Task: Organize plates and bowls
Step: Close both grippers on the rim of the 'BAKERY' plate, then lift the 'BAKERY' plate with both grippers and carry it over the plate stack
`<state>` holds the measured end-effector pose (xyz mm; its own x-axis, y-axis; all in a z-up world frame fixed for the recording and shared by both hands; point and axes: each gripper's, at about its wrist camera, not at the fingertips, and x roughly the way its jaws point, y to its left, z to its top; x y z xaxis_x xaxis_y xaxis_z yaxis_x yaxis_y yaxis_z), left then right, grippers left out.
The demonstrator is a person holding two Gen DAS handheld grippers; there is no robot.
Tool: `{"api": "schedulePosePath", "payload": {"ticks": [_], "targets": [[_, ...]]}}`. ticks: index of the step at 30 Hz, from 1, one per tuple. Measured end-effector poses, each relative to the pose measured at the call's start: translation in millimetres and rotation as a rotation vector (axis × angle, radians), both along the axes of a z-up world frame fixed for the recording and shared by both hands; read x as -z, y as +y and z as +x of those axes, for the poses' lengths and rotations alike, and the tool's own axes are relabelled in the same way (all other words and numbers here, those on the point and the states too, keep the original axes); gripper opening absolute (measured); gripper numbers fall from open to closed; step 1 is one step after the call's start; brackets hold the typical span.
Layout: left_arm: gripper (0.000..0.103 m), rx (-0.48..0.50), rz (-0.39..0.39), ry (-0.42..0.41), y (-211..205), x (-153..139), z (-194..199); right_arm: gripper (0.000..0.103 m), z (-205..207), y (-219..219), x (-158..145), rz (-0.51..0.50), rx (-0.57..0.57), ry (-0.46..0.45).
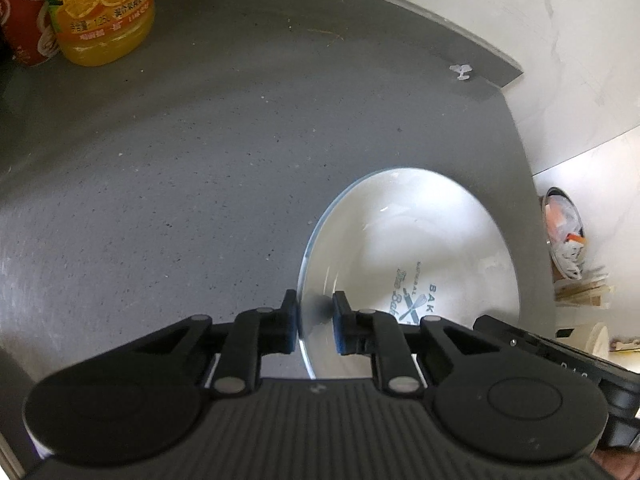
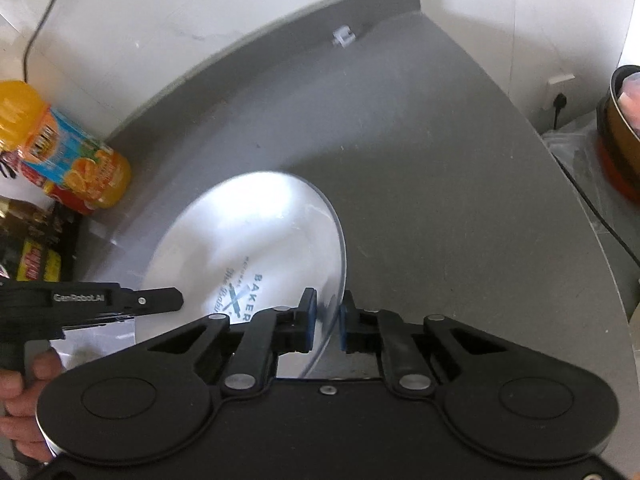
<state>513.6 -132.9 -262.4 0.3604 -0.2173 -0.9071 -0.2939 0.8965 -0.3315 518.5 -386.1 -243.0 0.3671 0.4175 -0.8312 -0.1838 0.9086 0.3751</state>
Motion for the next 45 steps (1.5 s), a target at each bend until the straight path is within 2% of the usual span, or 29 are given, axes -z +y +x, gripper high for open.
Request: {"api": "schedulePosePath", "payload": {"ticks": [16, 26, 32, 45], "targets": [[0.014, -0.042, -0.02, -0.103, 13.6, -46.6, -19.8, 0.01, -9.3, 10.0, -54.5, -0.015, -0.023, -0.114], [0.014, -0.087, -0.035, -0.151, 28.6, -75.5, -44.1, 0.01, -33.3, 30.5, -84.4, -0.018, -0.07, -0.158], [0.014, -0.128, -0.038, -0.168, 39.6, -88.7, -68.7, 0.01, -55.3, 44.9, -96.3, -0.01, -0.102, -0.179], [0.01, -0.243, -0.043, -0.222, 78.8, -113.4, -152.1, 0.01, -110.5, 76.0, -105.8, 0.042, -0.166, -0.189]]}}
